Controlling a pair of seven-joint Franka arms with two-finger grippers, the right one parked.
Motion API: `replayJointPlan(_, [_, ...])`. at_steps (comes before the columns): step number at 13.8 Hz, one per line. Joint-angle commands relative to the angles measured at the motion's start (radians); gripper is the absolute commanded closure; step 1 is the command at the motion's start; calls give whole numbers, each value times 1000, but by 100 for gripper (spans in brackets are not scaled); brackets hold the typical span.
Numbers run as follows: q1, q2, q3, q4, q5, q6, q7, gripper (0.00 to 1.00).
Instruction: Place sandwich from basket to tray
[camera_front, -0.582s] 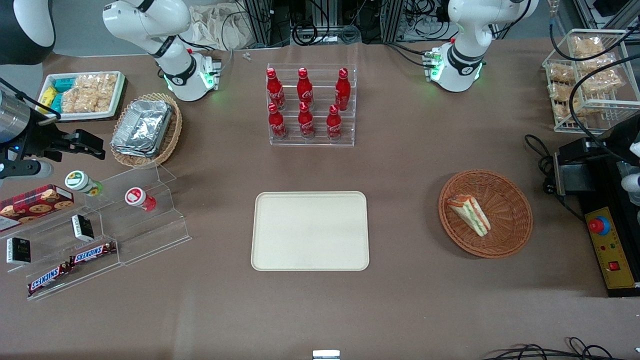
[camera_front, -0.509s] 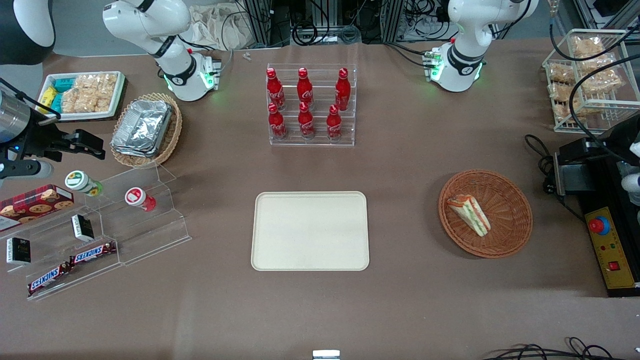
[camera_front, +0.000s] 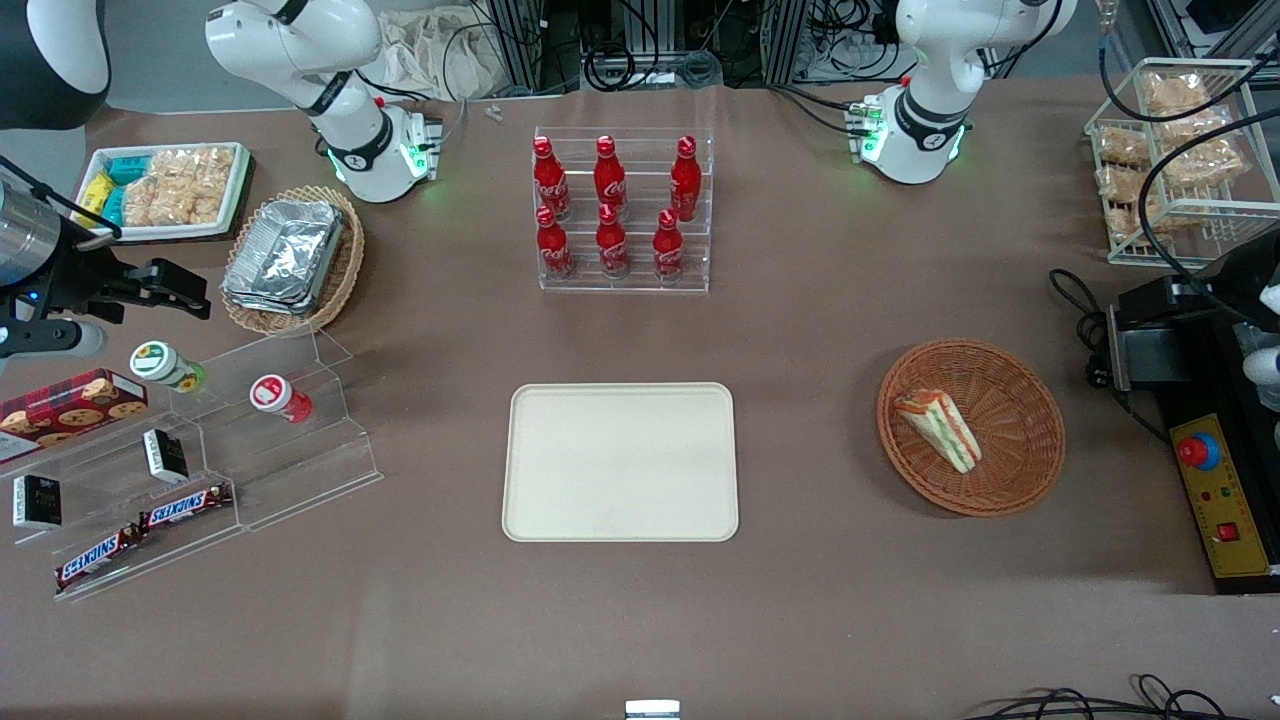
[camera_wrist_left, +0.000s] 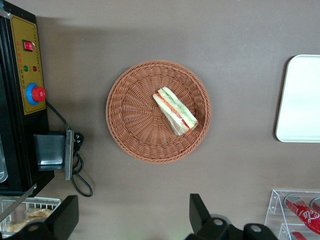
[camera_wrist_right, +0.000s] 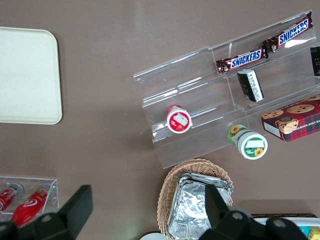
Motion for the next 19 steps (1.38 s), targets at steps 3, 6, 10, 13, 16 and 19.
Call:
replayJointPlan(3, [-19, 36, 7, -16, -3, 27, 15, 1])
replayJointPlan(6, [-28, 80, 6, -16, 41, 15, 15, 1])
replayJointPlan(10, [-31, 103, -13, -26, 47, -101, 15, 1])
replayJointPlan(13, [-34, 122, -14, -45, 44, -75, -3, 1])
replayJointPlan(16, [-38, 67, -16, -218, 31, 94, -77, 1])
replayJointPlan(19, [-36, 42, -23, -355, -5, 243, -97, 1])
